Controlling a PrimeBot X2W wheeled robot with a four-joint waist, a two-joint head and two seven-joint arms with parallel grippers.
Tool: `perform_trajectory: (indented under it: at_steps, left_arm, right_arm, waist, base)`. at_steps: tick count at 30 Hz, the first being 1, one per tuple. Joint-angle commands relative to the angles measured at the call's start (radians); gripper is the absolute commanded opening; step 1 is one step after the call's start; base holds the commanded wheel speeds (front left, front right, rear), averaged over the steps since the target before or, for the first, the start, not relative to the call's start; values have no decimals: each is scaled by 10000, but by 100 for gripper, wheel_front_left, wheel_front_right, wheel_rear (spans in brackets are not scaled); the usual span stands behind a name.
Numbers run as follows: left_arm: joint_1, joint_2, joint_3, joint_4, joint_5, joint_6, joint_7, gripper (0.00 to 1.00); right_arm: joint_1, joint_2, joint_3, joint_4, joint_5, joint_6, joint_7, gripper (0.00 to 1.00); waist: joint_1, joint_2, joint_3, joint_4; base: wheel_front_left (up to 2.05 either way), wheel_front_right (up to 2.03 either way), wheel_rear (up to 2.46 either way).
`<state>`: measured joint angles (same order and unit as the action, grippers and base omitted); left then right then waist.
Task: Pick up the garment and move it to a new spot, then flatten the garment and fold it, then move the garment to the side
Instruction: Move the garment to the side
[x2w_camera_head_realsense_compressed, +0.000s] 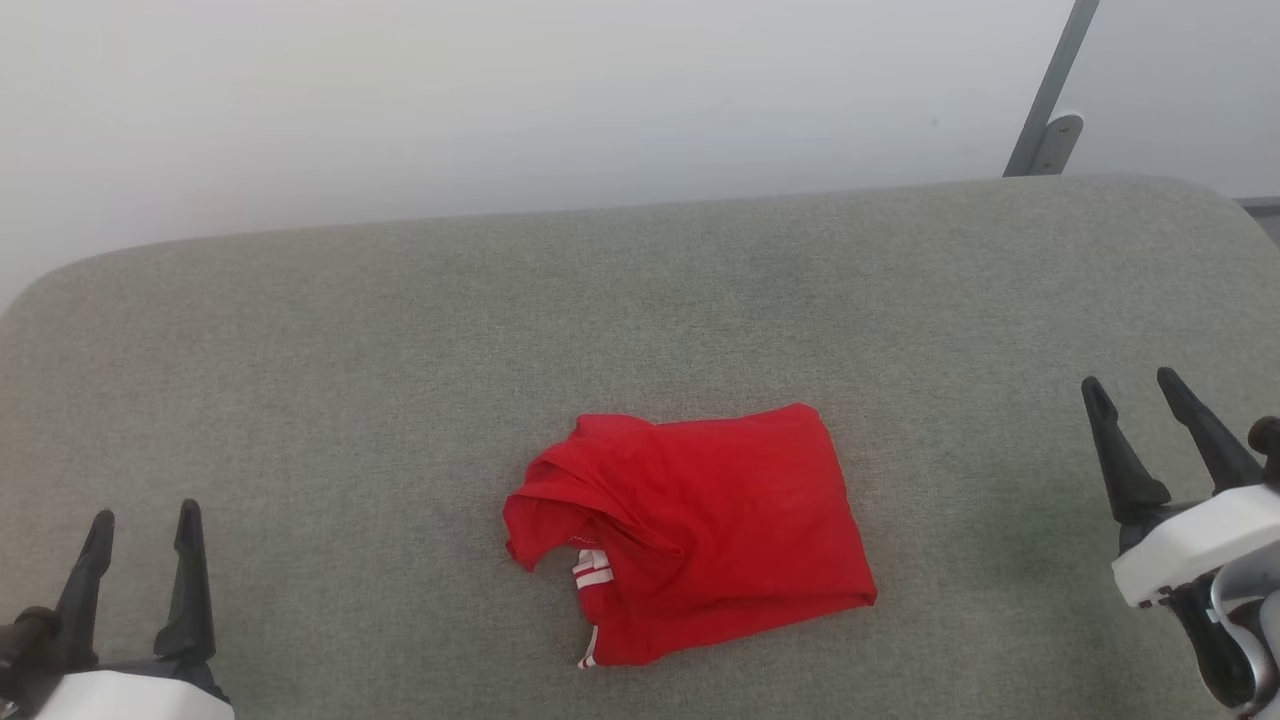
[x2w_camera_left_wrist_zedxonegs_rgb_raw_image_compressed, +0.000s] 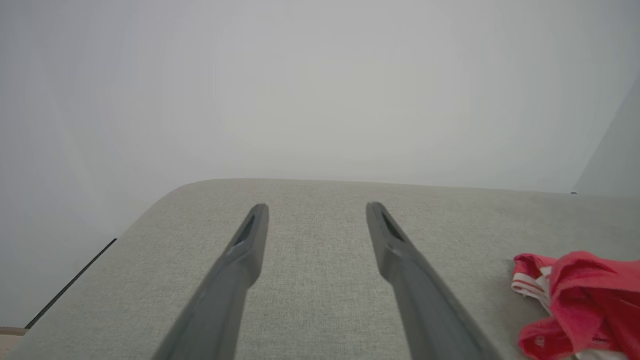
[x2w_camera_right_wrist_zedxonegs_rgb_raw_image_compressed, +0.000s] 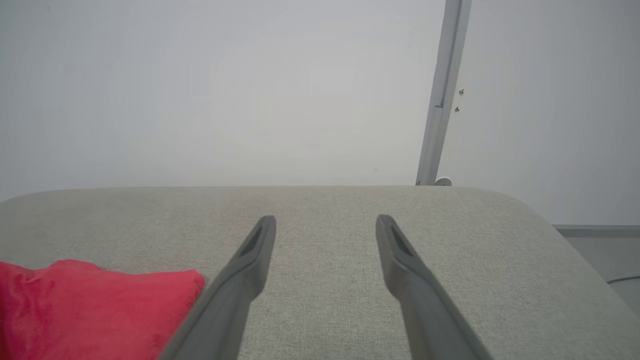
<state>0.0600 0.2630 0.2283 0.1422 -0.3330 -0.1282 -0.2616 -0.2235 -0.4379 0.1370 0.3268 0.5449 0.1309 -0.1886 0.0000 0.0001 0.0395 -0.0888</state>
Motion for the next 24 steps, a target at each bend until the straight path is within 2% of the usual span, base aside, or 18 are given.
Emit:
perform_trajectory:
  at_steps: [1, 10, 15, 24]
  left_arm:
    - [111, 49, -13, -31, 40, -20, -39, 100]
    - [149, 147, -114, -61, -12, -20, -39, 100]
    - [37, 136, -207, -69, 33, -20, -39, 100]
    - [-155, -67, -517, -40, 77, -21, -39, 100]
  right_arm:
    - [129, 43, 6, 34, 52, -5, -109, 100]
    - [140, 67, -58, 254, 67, -5, -273, 100]
    - [96, 76, 81, 223, 152, -5, 7, 100]
    - [-163, -27, 1151, -337, 747, -5, 1717, 100]
  waist:
    - [0, -1, -2, -1]
    - [0, -1, 1, -5]
    - [0, -1, 67, 120]
    - [0, -1, 305, 771]
  base:
    - [0, 0, 0]
    - [0, 0, 0]
    - [0, 0, 0]
    - [0, 0, 0]
